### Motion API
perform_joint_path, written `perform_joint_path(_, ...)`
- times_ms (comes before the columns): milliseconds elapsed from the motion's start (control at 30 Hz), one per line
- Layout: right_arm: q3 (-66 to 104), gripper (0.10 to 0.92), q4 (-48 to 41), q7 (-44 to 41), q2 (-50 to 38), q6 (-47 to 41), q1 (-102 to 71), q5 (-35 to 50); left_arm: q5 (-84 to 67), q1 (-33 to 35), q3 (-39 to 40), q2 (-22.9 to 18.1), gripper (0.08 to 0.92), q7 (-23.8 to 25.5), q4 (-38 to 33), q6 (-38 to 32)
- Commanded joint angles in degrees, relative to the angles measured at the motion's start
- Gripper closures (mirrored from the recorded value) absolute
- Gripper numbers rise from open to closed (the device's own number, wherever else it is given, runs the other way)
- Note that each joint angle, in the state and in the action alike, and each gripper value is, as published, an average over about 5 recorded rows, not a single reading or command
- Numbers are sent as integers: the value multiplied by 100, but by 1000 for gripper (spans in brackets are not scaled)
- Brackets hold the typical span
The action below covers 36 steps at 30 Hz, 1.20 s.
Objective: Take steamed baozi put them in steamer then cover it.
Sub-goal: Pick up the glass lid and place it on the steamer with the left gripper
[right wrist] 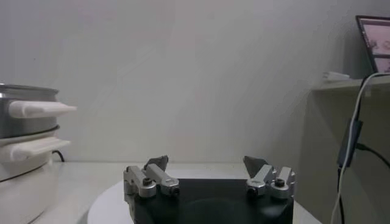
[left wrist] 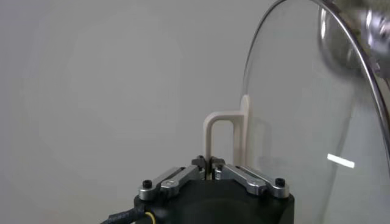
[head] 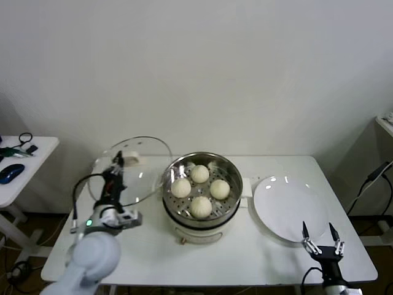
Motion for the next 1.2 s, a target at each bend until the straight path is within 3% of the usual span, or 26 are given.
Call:
perform_joint_path(33,-29,203,-33,22,2,-21,111,-83,1355,-960,1772,-846,865,871,-158,804)
perform_joint_path(233,-41,203,-78,26,-49,-15,202,-87,1902,-1295,2320,-1717,865,940,463,921)
perform_joint_path(633,-121,203,-229,50,-118,46,346,-48,2799,-901,2594,-2708,865,861,1145,813)
perform_joint_path(867,-128,203,-253,54,-100,76,372,-34,2963,-815,2567,-2912,865,561,1594,705)
perform_joint_path(1200,-92,203,-274,83,-124,143,345,19,3026,-747,2320,-2719,865,401,1816,638)
